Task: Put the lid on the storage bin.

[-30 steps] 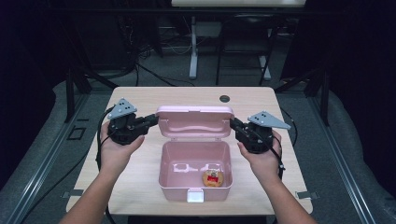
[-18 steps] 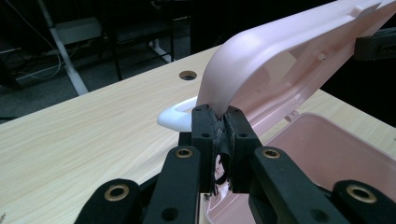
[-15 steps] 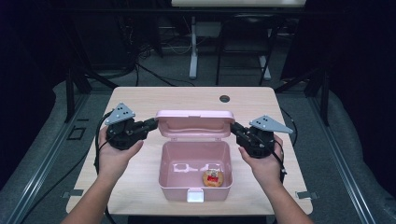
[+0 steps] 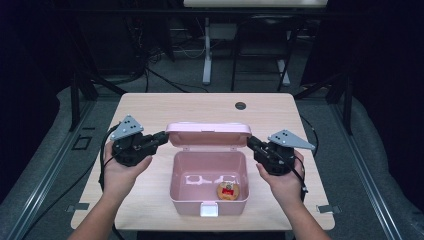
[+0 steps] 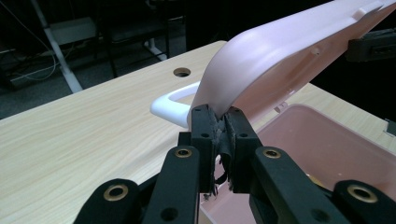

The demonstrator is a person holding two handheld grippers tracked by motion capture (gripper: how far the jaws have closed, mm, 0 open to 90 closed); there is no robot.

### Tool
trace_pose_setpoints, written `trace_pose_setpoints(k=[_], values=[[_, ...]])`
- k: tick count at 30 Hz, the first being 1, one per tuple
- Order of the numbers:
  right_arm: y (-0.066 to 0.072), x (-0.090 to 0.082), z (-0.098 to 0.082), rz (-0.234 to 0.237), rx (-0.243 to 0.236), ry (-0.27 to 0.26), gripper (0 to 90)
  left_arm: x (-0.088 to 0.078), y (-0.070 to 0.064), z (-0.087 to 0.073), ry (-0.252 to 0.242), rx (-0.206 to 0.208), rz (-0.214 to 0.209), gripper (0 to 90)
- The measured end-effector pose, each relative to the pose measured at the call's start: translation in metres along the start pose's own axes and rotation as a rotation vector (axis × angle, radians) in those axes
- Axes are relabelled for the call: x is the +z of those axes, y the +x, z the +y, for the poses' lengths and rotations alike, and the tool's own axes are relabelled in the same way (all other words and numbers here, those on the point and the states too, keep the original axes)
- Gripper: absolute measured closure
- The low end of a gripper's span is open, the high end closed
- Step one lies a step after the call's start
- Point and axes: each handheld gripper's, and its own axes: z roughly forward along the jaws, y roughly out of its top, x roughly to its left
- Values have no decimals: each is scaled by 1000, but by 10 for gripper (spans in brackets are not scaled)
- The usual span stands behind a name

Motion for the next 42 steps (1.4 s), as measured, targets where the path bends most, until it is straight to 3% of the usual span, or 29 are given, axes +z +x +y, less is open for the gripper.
trace_pose_setpoints(k=[7, 42], values=[[0, -3, -2, 17, 19, 8, 825, -3, -1, -3, 1, 0, -10, 840], [2, -15, -10, 55, 8, 45, 802, -11, -9, -13, 14, 15, -35, 831]])
